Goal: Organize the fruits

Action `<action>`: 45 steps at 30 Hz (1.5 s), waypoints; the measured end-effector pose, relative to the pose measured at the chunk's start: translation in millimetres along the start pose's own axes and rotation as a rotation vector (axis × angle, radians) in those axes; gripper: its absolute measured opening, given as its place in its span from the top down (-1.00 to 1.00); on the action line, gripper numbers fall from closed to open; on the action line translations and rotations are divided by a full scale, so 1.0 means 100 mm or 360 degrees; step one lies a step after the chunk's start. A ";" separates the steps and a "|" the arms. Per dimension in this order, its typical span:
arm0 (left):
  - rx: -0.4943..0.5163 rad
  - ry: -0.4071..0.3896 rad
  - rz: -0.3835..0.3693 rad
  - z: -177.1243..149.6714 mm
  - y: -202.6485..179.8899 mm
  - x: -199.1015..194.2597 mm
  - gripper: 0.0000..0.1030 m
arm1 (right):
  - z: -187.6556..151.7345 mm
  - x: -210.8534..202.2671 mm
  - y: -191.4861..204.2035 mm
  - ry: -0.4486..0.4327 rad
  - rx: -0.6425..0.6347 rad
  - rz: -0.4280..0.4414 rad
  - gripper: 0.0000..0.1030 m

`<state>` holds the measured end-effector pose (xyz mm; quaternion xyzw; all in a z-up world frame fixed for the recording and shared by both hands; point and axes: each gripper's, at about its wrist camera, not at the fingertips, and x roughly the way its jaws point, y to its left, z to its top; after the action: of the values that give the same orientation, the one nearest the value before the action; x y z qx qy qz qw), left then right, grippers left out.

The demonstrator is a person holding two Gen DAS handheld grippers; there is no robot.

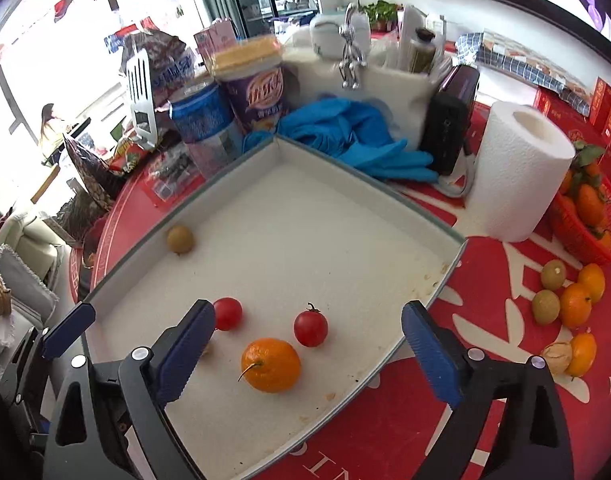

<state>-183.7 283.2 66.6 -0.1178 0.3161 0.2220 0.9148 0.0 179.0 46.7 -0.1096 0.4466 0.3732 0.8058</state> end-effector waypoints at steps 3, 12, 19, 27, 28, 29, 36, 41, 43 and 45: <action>0.0010 -0.0004 -0.0014 0.00 -0.04 -0.04 -0.70 | -0.01 -0.11 -0.08 -0.0024 0.0054 0.0020 -0.87; 0.0141 0.0012 -0.0110 -0.01 -0.44 -0.18 -0.73 | -0.26 -0.42 -0.66 -0.0061 0.0283 -0.0074 -1.00; 0.0329 0.0048 -0.0190 -0.11 -0.97 -0.19 -0.74 | -0.61 -0.63 -1.30 -0.0014 0.0442 -0.0240 -1.00; 0.0506 0.0167 -0.0258 -0.21 -1.52 -0.06 -0.74 | -1.04 -0.80 -1.96 0.0055 0.0568 -0.0413 -1.00; 0.0517 0.0182 -0.0264 -0.21 -1.57 -0.04 -0.74 | -1.08 -0.81 -2.04 0.0064 0.0575 -0.0448 -1.00; 0.0535 0.0205 -0.0275 -0.21 -1.65 -0.01 -0.74 | -1.13 -0.83 -2.10 0.0075 0.0572 -0.0494 -1.00; 0.0640 0.0265 -0.0346 -0.11 -2.10 0.16 -0.74 | -1.39 -0.88 -2.32 0.0105 0.0462 -0.0633 -1.00; 0.0657 0.0335 -0.0374 -0.04 -2.36 0.41 -0.70 | -1.46 -0.90 -2.31 0.0014 0.0400 -0.0630 -1.00; 0.0681 0.0352 -0.0352 -0.03 -2.46 0.53 -0.66 | -1.46 -0.89 -2.30 -0.0016 0.0385 -0.0626 -1.00; 0.0709 0.0390 -0.0333 -0.02 -2.56 0.68 -0.61 | -1.45 -0.89 -2.30 -0.0018 0.0379 -0.0620 -1.00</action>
<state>-13.7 81.2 40.9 0.0281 0.4517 0.0352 0.8910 39.4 -100.4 -1.9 -0.0958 0.4533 0.1559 0.8724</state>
